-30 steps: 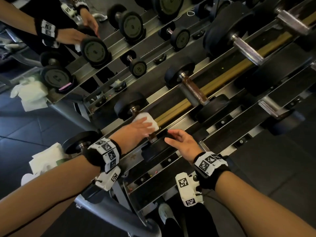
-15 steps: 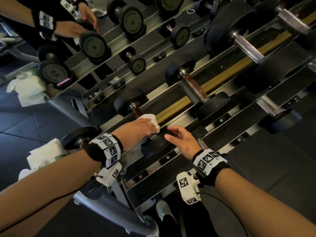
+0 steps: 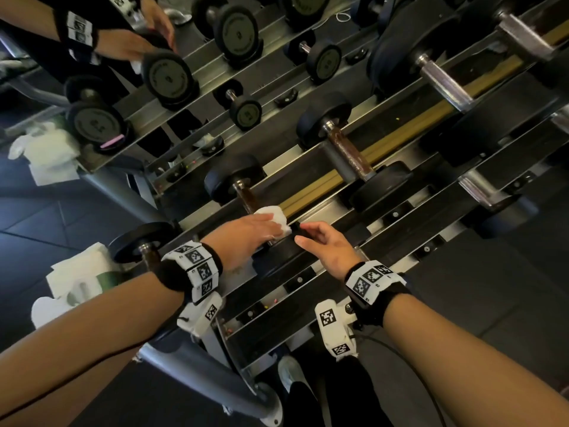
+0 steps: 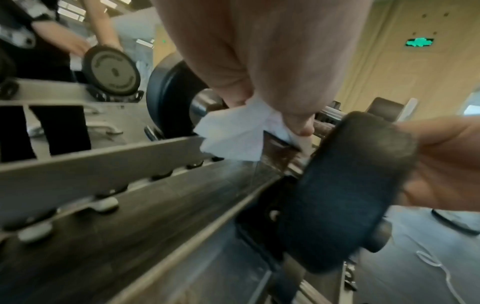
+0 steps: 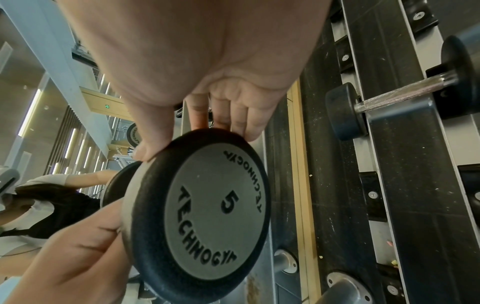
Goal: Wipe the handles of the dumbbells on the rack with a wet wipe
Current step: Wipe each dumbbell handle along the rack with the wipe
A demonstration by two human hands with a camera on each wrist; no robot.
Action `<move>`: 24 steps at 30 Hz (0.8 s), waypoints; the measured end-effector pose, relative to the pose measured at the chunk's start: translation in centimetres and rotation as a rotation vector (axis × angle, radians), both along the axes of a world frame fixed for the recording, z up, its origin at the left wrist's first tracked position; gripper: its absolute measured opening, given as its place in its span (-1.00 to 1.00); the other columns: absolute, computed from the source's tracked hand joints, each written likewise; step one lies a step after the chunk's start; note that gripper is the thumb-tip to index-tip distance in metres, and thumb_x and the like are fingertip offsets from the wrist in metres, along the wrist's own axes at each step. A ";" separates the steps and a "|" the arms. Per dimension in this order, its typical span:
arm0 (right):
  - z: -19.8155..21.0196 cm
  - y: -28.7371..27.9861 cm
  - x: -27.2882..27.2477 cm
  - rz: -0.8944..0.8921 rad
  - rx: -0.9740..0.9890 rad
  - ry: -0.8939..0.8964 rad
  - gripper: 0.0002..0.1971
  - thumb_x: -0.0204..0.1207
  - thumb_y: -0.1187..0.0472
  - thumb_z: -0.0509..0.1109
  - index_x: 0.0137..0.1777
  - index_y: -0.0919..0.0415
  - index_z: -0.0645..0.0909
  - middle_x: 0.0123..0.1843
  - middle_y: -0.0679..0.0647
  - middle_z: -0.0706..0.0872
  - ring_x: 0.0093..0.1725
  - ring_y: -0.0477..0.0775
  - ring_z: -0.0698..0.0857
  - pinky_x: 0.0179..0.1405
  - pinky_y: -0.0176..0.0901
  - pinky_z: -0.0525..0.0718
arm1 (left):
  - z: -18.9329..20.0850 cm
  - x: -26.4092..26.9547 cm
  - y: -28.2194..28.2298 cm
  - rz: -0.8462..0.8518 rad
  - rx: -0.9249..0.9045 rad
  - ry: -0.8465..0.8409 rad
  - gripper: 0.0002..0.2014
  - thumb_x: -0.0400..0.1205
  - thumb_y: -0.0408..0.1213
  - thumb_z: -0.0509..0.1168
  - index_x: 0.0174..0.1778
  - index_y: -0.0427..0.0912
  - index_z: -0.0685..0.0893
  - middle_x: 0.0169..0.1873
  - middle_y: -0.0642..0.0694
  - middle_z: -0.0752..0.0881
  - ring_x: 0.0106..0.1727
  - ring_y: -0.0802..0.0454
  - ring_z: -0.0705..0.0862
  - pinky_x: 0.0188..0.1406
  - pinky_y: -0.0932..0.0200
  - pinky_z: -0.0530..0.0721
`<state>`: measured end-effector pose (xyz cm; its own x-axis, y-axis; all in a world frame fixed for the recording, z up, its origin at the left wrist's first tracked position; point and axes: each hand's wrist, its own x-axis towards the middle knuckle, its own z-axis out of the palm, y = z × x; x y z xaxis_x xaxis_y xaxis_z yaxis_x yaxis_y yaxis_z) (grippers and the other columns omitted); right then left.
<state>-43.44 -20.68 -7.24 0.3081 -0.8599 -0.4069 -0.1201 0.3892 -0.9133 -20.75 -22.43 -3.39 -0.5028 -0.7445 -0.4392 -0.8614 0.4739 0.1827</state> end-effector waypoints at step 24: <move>1.0 0.1 1.9 0.010 0.060 0.140 -0.55 0.56 0.05 0.48 0.43 -0.03 0.52 0.32 0.02 0.63 0.30 0.00 0.60 0.31 -0.13 0.55 | -1.8 0.8 6.6 0.929 -0.135 0.640 -0.72 0.79 -0.20 0.13 0.13 -0.06 0.78 -0.05 0.07 0.76 -0.08 0.19 0.67 0.03 0.27 0.63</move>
<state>-41.50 -20.56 -6.25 0.2530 -0.8301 -0.4970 -0.2490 0.4405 -0.8625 -19.97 -15.84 -5.18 0.1658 -0.9680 -0.1886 -0.6566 -0.2511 0.7112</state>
